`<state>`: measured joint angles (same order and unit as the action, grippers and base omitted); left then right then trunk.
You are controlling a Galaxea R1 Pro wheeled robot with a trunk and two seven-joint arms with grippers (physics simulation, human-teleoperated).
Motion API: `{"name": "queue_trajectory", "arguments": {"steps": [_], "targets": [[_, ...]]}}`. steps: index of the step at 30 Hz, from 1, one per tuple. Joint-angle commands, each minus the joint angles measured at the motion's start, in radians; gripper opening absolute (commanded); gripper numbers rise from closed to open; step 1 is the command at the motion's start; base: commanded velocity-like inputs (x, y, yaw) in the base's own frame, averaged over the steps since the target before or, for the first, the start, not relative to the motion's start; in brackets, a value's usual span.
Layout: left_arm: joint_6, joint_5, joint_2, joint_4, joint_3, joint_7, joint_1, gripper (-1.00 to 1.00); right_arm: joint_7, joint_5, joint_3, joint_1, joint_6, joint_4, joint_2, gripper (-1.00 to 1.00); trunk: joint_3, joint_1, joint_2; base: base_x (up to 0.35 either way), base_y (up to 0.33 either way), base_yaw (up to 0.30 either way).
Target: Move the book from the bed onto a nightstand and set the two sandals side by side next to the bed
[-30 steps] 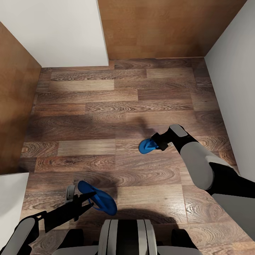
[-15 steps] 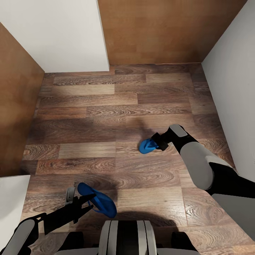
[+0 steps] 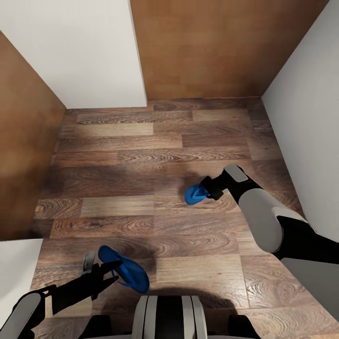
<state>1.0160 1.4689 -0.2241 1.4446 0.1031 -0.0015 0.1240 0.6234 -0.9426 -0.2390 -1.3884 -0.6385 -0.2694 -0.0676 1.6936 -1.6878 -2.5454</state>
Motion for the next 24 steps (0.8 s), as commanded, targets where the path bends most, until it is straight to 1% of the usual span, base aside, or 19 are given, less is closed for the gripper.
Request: {"name": "queue_trajectory", "arguments": {"steps": [1,4,9,14,20,22,24], "targets": [[0.004,-0.001,-0.001,0.0,0.001,0.0,0.0,-1.0,0.01,-0.007,0.0,0.0,-0.002,-0.004,-0.001,-1.0,-0.003,0.001,0.0,0.0,0.0,0.0],[0.004,-0.002,-0.002,-0.001,0.001,0.0,0.0,-1.0,0.014,-0.003,0.001,0.0,-0.005,-0.029,-0.001,-1.0,-0.015,0.002,0.001,0.0,0.0,0.0],[0.003,-0.005,-0.003,-0.002,0.002,0.0,0.0,-1.0,0.018,0.002,0.001,0.0,-0.017,-0.1,-0.006,-1.0,-0.034,0.004,0.002,0.0,0.0,0.0],[0.002,-0.007,-0.004,-0.016,0.004,0.0,0.0,-1.0,0.017,0.004,0.0,0.0,-0.032,-0.151,-0.024,-1.0,-0.054,0.006,0.003,0.0,0.0,0.0],[-0.001,-0.008,-0.004,-0.031,0.011,0.0,0.0,-1.0,0.01,0.002,-0.003,0.0,-0.037,-0.169,-0.045,-1.0,-0.077,0.009,0.005,0.0,0.0,0.0],[-0.001,-0.008,-0.003,-0.035,0.018,0.0,0.0,-1.0,0.009,0.001,-0.004,0.0,-0.037,-0.173,-0.048,-1.0,-0.085,0.01,0.005,0.0,0.0,0.0],[-0.002,-0.007,-0.003,-0.042,0.032,0.0,0.0,-1.0,0.009,0.001,-0.005,0.0,-0.038,-0.177,-0.05,-1.0,-0.092,0.011,0.005,0.0,0.0,0.0]]}}
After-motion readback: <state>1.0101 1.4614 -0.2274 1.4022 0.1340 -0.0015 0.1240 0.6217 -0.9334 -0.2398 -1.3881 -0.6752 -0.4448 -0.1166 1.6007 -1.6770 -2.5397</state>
